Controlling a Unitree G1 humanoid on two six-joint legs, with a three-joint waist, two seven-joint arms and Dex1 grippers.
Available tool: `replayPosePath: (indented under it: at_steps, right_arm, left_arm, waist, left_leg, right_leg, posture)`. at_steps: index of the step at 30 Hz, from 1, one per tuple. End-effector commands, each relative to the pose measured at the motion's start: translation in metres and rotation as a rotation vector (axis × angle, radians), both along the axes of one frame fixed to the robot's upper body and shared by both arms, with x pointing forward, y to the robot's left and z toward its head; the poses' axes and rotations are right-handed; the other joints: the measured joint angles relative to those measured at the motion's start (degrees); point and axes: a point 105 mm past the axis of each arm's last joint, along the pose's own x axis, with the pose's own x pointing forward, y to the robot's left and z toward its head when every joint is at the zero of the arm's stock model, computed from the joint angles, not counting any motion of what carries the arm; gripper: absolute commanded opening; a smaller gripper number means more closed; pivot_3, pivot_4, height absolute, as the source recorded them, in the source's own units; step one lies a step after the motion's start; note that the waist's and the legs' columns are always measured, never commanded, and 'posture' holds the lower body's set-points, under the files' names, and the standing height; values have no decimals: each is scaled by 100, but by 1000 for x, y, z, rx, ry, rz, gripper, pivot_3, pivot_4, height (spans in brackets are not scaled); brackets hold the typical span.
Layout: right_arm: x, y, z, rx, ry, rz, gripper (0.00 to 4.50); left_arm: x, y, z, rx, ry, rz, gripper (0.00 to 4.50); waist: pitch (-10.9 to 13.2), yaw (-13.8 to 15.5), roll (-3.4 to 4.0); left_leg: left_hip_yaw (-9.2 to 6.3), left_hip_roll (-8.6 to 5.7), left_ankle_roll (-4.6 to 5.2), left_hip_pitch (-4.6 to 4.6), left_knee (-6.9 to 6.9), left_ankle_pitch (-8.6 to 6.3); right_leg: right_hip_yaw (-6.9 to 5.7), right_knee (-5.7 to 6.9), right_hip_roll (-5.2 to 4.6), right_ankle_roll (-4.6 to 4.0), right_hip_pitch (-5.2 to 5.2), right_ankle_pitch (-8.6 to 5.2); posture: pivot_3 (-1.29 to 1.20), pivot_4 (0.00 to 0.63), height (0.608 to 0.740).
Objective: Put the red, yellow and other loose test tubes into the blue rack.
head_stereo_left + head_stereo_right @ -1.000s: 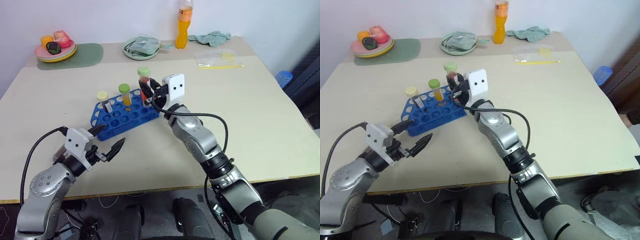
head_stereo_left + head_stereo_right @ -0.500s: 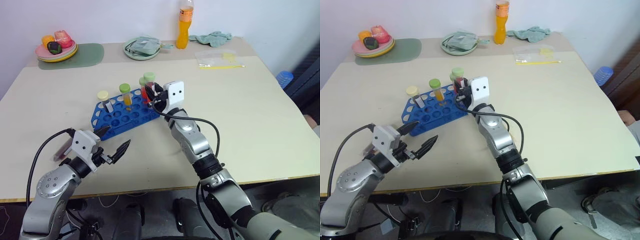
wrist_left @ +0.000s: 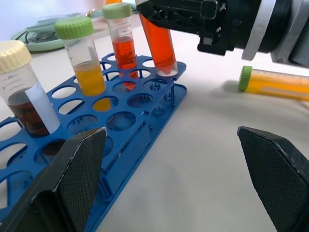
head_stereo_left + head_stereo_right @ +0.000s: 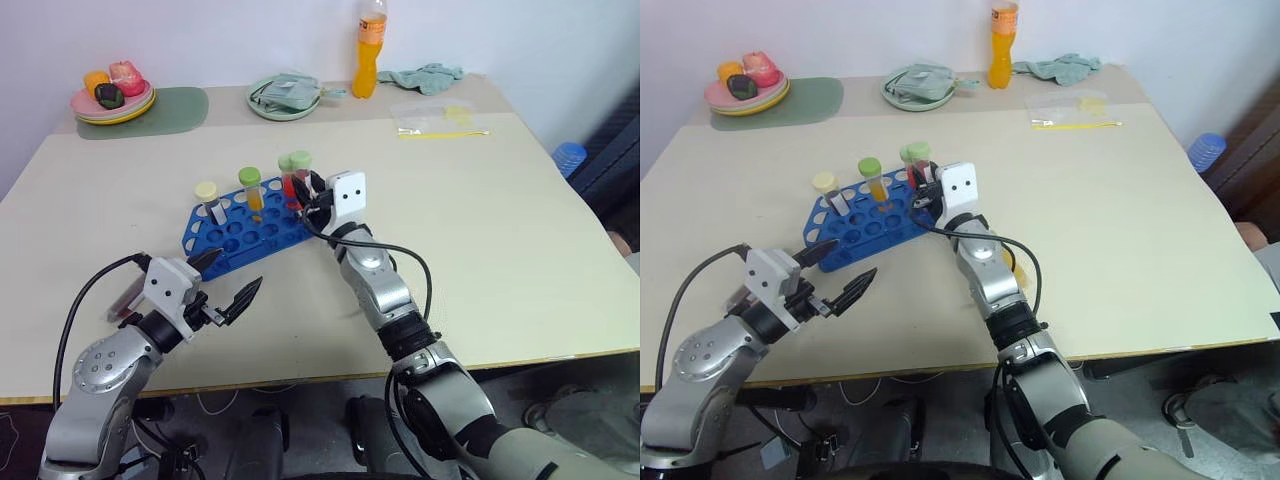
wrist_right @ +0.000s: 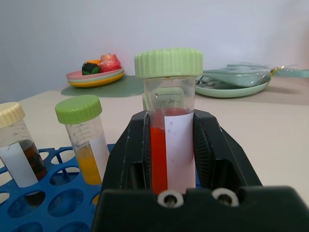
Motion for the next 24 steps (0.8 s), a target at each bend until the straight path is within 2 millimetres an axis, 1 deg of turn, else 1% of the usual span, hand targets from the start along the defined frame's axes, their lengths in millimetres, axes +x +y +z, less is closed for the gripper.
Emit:
replayPosePath:
  at_steps: [1,3,5,7,9,11,13,16,17,20,21,23,24]
  right_arm:
    - [0,3,7,16,-37,5,711]
    - [-1,4,6,18,-45,14,711]
    - [-3,5,6,28,-50,30,1759]
    - [-5,6,7,38,-59,43,2630]
    - [-6,5,13,50,-85,47,3652]
    - [-8,2,22,36,-130,37,4447]
    - [-10,-6,33,32,-156,30,4447]
    - [-19,-38,51,9,-177,31,4447]
    - [-25,-50,59,0,-178,48,4447]
    - [-40,-71,74,-29,-147,113,4447]
    - [-46,-78,75,-49,-119,142,4447]
    - [-57,-94,58,-187,61,221,4447]
    - [-60,-104,39,-344,167,215,4447]
  left_arm:
    - [-2,-2,7,5,-34,-12,4500]
    - [-2,-2,7,5,-35,-13,4500]
    - [-2,-2,8,6,-35,-13,4500]
    - [-2,-2,8,7,-35,-13,4500]
    - [-2,-2,8,7,-36,-12,4500]
    - [-2,-2,8,8,-36,-12,4500]
    - [-2,-2,8,9,-37,-11,4500]
    - [-3,-1,10,5,-42,-4,4500]
    - [-3,0,10,5,-41,-3,4500]
    - [-5,0,8,3,-34,-8,4500]
    - [-6,-1,8,2,-29,-13,4500]
    - [-9,-7,5,-1,-5,-60,4500]
    - [-12,-12,2,11,13,-102,4500]
  waist:
    - [0,1,0]
    - [0,1,0]
    - [0,0,0]
    - [0,1,1]
    - [1,2,1]
    - [1,3,1]
    - [1,5,2]
    - [1,38,2]
    - [1,50,1]
    - [1,46,2]
    - [2,41,4]
    - [3,25,6]
    - [5,27,8]
  left_leg:
    - [0,0,0,0,0,0]
    - [0,0,-1,0,0,0]
    - [0,0,-1,1,1,1]
    - [-1,0,-1,1,1,1]
    - [0,0,-1,1,0,1]
    - [0,0,-1,1,0,1]
    - [-1,0,-1,1,0,1]
    - [-5,-3,-1,-3,1,1]
    - [-9,-6,-1,-4,2,1]
    - [-10,-10,-1,-5,4,1]
    - [-10,-9,-1,-4,4,1]
    - [-11,-6,-1,-1,3,0]
    - [-11,-6,0,-2,2,0]
  right_leg:
    - [0,0,0,0,0,0]
    - [0,0,0,0,1,0]
    - [0,1,0,0,1,0]
    - [0,1,1,0,1,0]
    - [0,1,0,0,1,0]
    - [0,1,0,0,1,0]
    - [0,1,0,0,1,0]
    - [-1,0,-3,0,1,0]
    - [-2,-2,-7,1,4,0]
    - [-3,-5,-11,1,7,0]
    - [-3,-4,-10,1,7,0]
    - [-3,-3,-4,0,7,-1]
    - [-3,-2,-4,0,8,-1]
  posture:
    - [0,150,740]
    - [0,150,740]
    - [0,150,740]
    - [0,150,740]
    - [0,150,740]
    - [0,150,740]
    - [0,150,740]
    - [0,150,740]
    - [0,150,740]
    - [0,150,740]
    - [0,150,740]
    - [0,150,740]
    - [0,150,740]
